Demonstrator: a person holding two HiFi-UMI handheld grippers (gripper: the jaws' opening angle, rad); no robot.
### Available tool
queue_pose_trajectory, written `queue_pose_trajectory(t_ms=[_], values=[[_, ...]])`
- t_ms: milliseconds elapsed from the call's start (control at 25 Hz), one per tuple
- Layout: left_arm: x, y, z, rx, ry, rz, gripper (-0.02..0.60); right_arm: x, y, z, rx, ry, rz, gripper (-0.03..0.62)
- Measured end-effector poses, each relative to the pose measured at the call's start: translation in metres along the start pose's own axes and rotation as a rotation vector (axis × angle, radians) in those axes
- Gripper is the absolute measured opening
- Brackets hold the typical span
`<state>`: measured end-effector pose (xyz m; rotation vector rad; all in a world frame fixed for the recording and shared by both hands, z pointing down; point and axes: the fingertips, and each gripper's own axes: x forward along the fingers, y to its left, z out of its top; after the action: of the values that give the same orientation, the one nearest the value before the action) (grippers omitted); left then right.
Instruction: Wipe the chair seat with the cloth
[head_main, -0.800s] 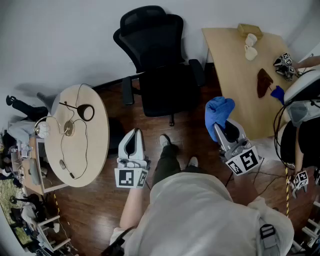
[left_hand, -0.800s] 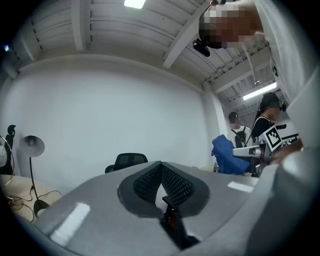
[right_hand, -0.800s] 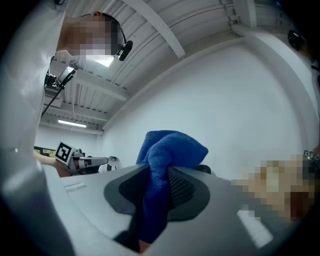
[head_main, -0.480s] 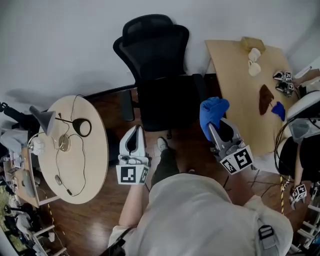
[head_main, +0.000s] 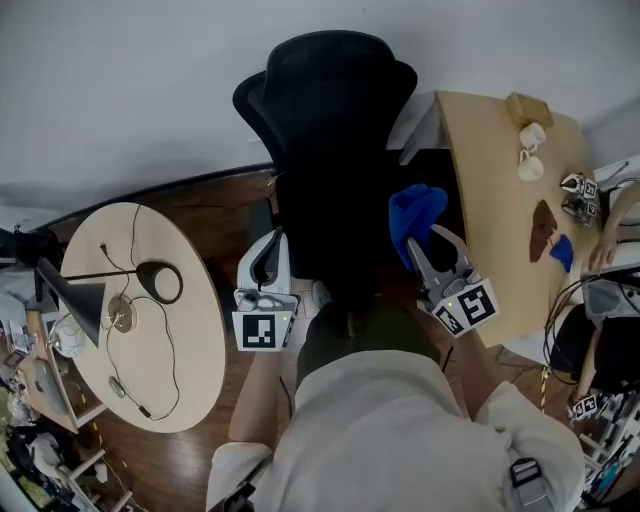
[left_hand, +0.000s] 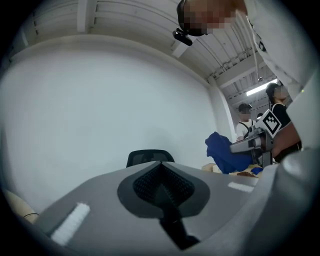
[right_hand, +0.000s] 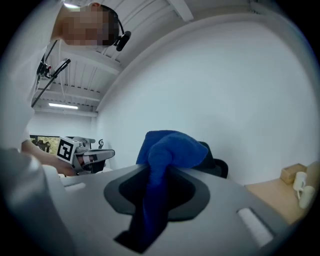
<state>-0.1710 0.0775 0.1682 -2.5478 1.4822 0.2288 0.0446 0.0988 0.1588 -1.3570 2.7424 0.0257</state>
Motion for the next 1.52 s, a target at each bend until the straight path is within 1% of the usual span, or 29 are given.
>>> queue_pose_trajectory(t_ms=[120, 160, 200, 280, 320, 360, 400, 440, 480, 520, 600, 640, 680, 720, 760, 880, 1000, 1160, 1240, 1320, 1440, 1520], values=[[0.047, 0.025, -0.053, -0.028, 0.065, 0.004, -0.009, 0.060, -0.037, -0.046, 0.035, 0.075, 0.020, 0.097], [0.058, 0.030, -0.078, -0.029, 0.114, 0.000, -0.009, 0.079, -0.048, -0.068, 0.038, 0.089, 0.031, 0.097], [0.067, 0.036, -0.112, -0.023, 0.209, -0.011, -0.009, 0.100, -0.062, -0.094, 0.044, 0.101, 0.042, 0.097], [0.085, 0.050, -0.189, -0.011, 0.449, -0.041, -0.009, 0.150, -0.094, -0.158, 0.078, 0.147, 0.062, 0.098], [0.097, 0.059, -0.220, -0.017, 0.517, -0.047, -0.009, 0.175, -0.109, -0.197, 0.105, 0.193, 0.069, 0.097], [0.108, 0.067, -0.243, -0.028, 0.531, -0.046, -0.009, 0.197, -0.120, -0.239, 0.132, 0.253, 0.075, 0.097], [0.121, 0.073, -0.255, -0.041, 0.480, -0.037, -0.009, 0.215, -0.127, -0.285, 0.157, 0.321, 0.079, 0.097], [0.136, 0.079, -0.263, -0.059, 0.384, -0.016, -0.009, 0.231, -0.132, -0.335, 0.179, 0.387, 0.082, 0.097], [0.148, 0.084, -0.272, -0.076, 0.306, 0.003, -0.009, 0.246, -0.134, -0.391, 0.200, 0.447, 0.081, 0.097], [0.154, 0.086, -0.285, -0.079, 0.271, 0.007, -0.009, 0.261, -0.135, -0.449, 0.225, 0.503, 0.077, 0.097], [0.157, 0.092, -0.311, -0.084, 0.262, 0.015, -0.003, 0.291, -0.128, -0.566, 0.294, 0.627, 0.059, 0.097], [0.157, 0.097, -0.320, -0.095, 0.262, 0.026, -0.003, 0.307, -0.121, -0.618, 0.331, 0.694, 0.053, 0.097], [0.155, 0.101, -0.326, -0.108, 0.261, 0.039, -0.003, 0.323, -0.112, -0.662, 0.358, 0.761, 0.052, 0.095], [0.154, 0.105, -0.330, -0.119, 0.258, 0.050, -0.003, 0.336, -0.103, -0.697, 0.373, 0.823, 0.057, 0.095], [0.153, 0.107, -0.333, -0.127, 0.254, 0.059, -0.003, 0.350, -0.097, -0.723, 0.381, 0.872, 0.064, 0.095], [0.151, 0.107, -0.340, -0.124, 0.250, 0.083, -0.003, 0.384, -0.081, -0.770, 0.389, 0.982, 0.078, 0.095], [0.147, 0.107, -0.344, -0.110, 0.263, 0.091, -0.003, 0.395, -0.076, -0.803, 0.386, 1.087, 0.051, 0.094], [0.135, 0.104, -0.351, -0.101, 0.279, 0.090, -0.003, 0.387, -0.095, -0.813, 0.345, 1.103, 0.019, 0.092], [0.132, 0.102, -0.356, -0.112, 0.288, 0.083, -0.003, 0.374, -0.125, -0.812, 0.315, 1.105, -0.033, 0.092], [0.135, 0.096, -0.357, -0.117, 0.291, 0.065, -0.003, 0.352, -0.168, -0.806, 0.298, 1.120, -0.105, 0.092], [0.144, 0.081, -0.358, -0.127, 0.298, 0.029, -0.003, 0.300, -0.236, -0.801, 0.338, 1.151, -0.202, 0.092], [0.150, 0.071, -0.360, -0.132, 0.301, 0.006, -0.003, 0.253, -0.292, -0.801, 0.354, 1.184, -0.305, 0.092]])
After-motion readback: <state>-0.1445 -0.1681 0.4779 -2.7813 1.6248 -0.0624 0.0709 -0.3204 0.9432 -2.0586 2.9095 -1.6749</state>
